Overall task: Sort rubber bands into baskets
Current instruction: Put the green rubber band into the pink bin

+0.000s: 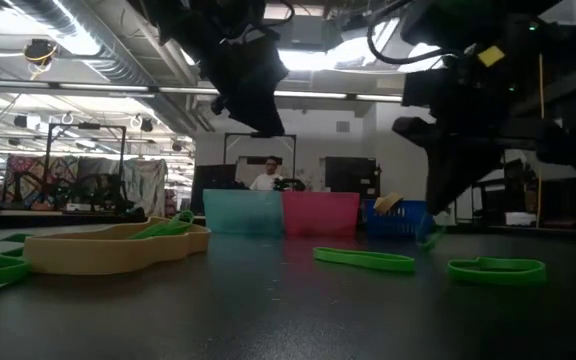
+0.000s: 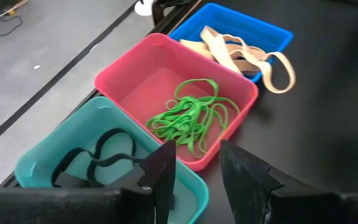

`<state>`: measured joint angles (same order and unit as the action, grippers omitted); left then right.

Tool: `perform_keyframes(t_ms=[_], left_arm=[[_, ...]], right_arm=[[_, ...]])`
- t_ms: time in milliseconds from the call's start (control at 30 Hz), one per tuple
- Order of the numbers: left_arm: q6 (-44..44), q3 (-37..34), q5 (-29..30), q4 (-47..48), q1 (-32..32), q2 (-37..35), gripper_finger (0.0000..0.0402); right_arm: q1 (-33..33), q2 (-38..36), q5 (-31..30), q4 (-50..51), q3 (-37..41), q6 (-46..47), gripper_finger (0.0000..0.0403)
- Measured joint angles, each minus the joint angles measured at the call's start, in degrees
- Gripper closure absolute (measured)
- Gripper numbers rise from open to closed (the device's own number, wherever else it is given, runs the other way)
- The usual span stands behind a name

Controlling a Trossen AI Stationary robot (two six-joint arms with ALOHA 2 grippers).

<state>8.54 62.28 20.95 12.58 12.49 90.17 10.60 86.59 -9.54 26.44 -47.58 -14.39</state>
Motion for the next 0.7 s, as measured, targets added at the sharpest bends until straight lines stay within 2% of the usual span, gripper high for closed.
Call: perform_keyframes(t_ms=[267, 700], left_arm=[[0.06, 0.0, 0.0, 0.0, -3.84, 0.0, 0.0279], [0.04, 0.0, 0.0, 0.43, -10.84, 0.0, 0.0279]], right_arm=[[-4.67, -0.07, 0.0, -4.74, -0.43, -4.4, 0.0402], [-14.38, -0.09, -0.02, -18.42, -0.43, -12.63, 0.0403]])
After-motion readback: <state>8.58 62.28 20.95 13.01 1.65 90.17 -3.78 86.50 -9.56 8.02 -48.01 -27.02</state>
